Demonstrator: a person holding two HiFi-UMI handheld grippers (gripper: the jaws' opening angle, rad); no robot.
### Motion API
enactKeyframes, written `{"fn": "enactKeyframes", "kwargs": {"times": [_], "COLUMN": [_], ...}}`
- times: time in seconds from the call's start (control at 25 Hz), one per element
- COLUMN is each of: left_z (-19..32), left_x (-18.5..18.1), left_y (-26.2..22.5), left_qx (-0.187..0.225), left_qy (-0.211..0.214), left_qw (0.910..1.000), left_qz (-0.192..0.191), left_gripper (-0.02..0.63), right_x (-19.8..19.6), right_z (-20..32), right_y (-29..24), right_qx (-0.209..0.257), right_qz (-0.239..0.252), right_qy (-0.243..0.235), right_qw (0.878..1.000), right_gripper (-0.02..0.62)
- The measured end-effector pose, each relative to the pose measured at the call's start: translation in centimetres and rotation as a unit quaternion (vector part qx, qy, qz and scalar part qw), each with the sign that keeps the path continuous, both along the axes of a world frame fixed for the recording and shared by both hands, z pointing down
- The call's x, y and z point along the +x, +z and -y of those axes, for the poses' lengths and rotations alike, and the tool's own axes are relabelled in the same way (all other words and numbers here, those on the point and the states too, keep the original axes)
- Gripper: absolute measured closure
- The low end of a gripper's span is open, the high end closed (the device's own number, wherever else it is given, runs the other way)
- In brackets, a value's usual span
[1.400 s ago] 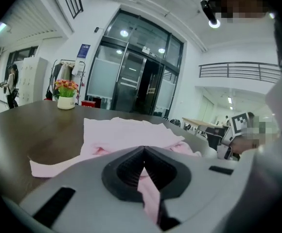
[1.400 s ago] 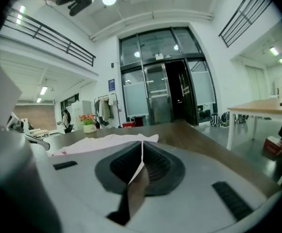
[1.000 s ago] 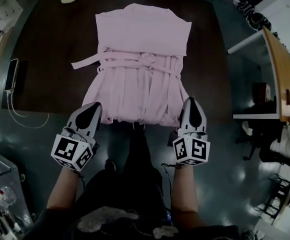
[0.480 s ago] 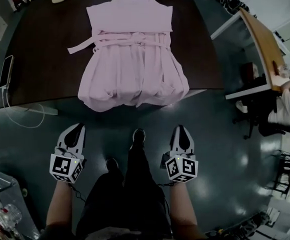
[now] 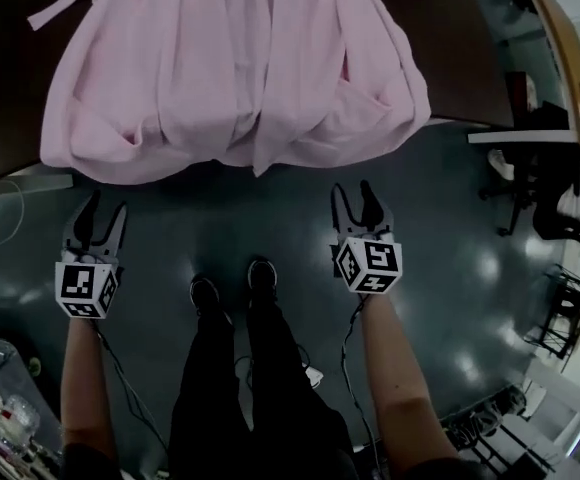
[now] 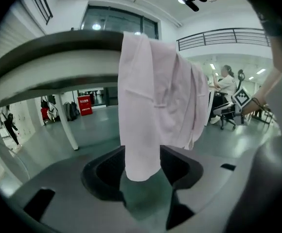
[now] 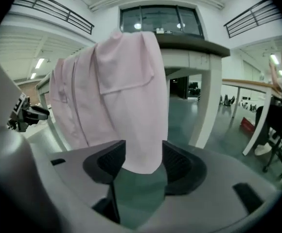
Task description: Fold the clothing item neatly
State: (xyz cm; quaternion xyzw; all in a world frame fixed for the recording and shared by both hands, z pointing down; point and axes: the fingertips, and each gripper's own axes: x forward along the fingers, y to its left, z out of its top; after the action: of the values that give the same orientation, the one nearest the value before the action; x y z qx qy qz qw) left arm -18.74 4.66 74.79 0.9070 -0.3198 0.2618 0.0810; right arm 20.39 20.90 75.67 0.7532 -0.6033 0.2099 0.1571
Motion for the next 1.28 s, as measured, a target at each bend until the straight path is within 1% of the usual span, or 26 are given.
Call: {"fn": "enactKeyframes", "kwargs": {"times": [0.08, 0.12, 0.2, 0.28, 0.32, 0.44, 0.48, 0.52, 0.56, 0.6, 0.72, 0.8, 0.92, 1.04, 1.16, 1.28], "left_z": [0.8, 1.2, 2.4, 3.8, 4.5, 5.3, 5.1, 4.8, 4.3, 3.6, 1.3, -0.7, -4.7, -7.7, -10.6, -11.7], "left_x": [0.6, 1.3, 2.7, 4.0, 4.4, 5.6, 6.0, 6.1, 6.2, 6.1, 5.2, 4.2, 2.6, 1.4, 0.6, 0.7], "left_y": [3.1, 4.2, 5.4, 6.1, 6.5, 7.3, 7.3, 7.3, 7.2, 7.1, 6.1, 4.5, 0.9, -4.4, -10.8, -17.5], "left_qx": [0.007, 0.013, 0.03, 0.042, 0.04, 0.016, 0.014, 0.018, 0.02, 0.018, -0.009, -0.019, -0.034, -0.056, -0.064, -0.063], "left_qy": [0.009, 0.017, 0.03, 0.033, 0.032, 0.036, 0.04, 0.042, 0.044, 0.046, 0.044, 0.041, 0.064, 0.085, 0.107, 0.118], "left_qw": [0.9998, 0.9997, 0.9991, 0.9985, 0.9985, 0.9986, 0.9984, 0.9984, 0.9985, 0.9985, 0.9987, 0.9985, 0.9965, 0.9921, 0.9868, 0.9789], "left_qz": [0.013, 0.013, 0.002, -0.013, -0.02, -0.036, -0.037, -0.033, -0.027, -0.022, -0.025, -0.031, -0.039, -0.073, -0.103, -0.154], "left_gripper": [0.374, 0.362, 0.331, 0.324, 0.324, 0.327, 0.343, 0.438, 0.566, 0.583, 0.583, 0.583, 0.583, 0.583, 0.583, 0.583], "right_x": [1.0, 1.6, 2.7, 3.2, 3.1, 1.4, 0.8, 0.4, 0.0, -0.4, -1.9, -2.8, -4.1, -5.6, -7.6, -9.4], "right_z": [1.2, 2.0, 3.9, 6.1, 7.2, 9.5, 9.7, 9.5, 9.0, 8.2, 5.4, 3.0, -0.9, -3.6, -5.6, -6.0], "right_y": [3.1, 4.2, 5.5, 6.3, 6.7, 7.5, 7.4, 7.1, 6.9, 6.6, 5.3, 3.7, 0.7, -3.3, -8.8, -15.2], "right_qx": [-0.003, -0.001, 0.012, 0.026, 0.028, 0.019, 0.016, 0.014, 0.012, 0.007, -0.014, -0.022, -0.026, -0.026, -0.026, -0.004], "right_qz": [-0.005, -0.009, -0.017, -0.019, -0.018, -0.021, -0.023, -0.023, -0.019, -0.012, -0.005, -0.005, 0.021, 0.027, 0.022, 0.013], "right_qy": [-0.028, -0.04, -0.064, -0.086, -0.098, -0.133, -0.136, -0.13, -0.122, -0.116, -0.12, -0.113, -0.081, -0.077, -0.086, -0.091], "right_qw": [1.0, 0.999, 0.998, 0.996, 0.995, 0.991, 0.99, 0.991, 0.992, 0.993, 0.993, 0.993, 0.996, 0.996, 0.996, 0.996], "right_gripper": [0.337, 0.324, 0.308, 0.302, 0.302, 0.305, 0.327, 0.42, 0.544, 0.588, 0.588, 0.588, 0.588, 0.588, 0.588, 0.588]}}
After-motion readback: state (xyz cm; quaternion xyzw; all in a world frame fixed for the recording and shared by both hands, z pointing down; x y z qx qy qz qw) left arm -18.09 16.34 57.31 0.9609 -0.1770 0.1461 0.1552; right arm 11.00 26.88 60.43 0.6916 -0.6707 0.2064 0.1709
